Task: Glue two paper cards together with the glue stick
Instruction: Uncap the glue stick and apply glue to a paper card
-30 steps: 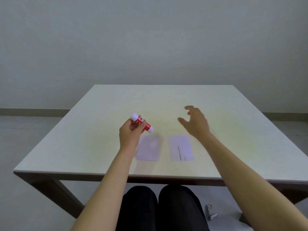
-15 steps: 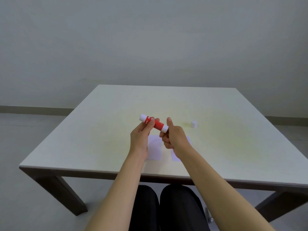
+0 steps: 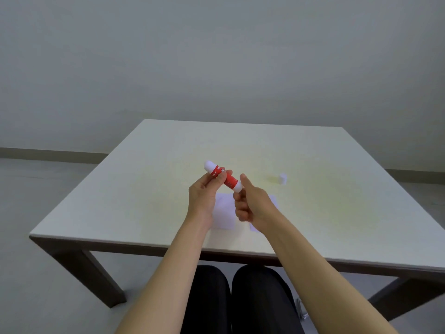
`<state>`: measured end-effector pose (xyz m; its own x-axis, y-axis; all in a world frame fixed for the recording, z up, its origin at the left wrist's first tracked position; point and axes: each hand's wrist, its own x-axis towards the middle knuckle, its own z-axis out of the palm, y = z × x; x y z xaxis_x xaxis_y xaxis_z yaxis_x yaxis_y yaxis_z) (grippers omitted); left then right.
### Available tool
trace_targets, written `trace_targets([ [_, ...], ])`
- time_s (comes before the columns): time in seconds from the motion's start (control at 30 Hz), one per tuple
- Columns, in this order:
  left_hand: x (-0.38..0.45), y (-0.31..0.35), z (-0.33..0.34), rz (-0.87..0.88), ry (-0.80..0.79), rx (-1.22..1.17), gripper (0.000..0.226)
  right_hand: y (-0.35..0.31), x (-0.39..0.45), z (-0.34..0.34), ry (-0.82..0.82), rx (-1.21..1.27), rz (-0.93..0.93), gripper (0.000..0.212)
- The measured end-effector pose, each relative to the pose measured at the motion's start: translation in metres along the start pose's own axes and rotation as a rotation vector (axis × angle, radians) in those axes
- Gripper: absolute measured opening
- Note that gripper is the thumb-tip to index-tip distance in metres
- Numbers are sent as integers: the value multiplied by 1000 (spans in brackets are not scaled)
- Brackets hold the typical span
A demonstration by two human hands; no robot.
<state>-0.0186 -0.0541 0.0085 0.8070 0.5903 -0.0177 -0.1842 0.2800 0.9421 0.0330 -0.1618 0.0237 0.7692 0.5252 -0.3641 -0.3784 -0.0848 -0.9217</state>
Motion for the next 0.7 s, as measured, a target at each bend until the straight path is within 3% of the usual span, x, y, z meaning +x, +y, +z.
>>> trace_targets([
  [0.17, 3, 5, -1, 18, 22, 3, 8, -4, -1, -7, -135, -92, -306, 20],
  [0.23, 2, 4, -2, -5, 23, -44, 10, -5, -1, -7, -147, -97, -275, 22],
  [0.37, 0, -1, -1, -24, -16, -91, 7, -7, -3, -1, -48, -33, -12, 52],
  [0.43, -1, -1, 1, -17, -30, -97, 7, -7, -3, -2, -18, 0, 10, 56],
  [0.6, -1, 1, 0, 1, 17, -155, 5, -3, -5, -12, -88, -30, -284, 19],
  [0.7, -1, 2, 1, 2, -11, -125, 5, -4, -5, -11, -116, 116, -120, 26],
])
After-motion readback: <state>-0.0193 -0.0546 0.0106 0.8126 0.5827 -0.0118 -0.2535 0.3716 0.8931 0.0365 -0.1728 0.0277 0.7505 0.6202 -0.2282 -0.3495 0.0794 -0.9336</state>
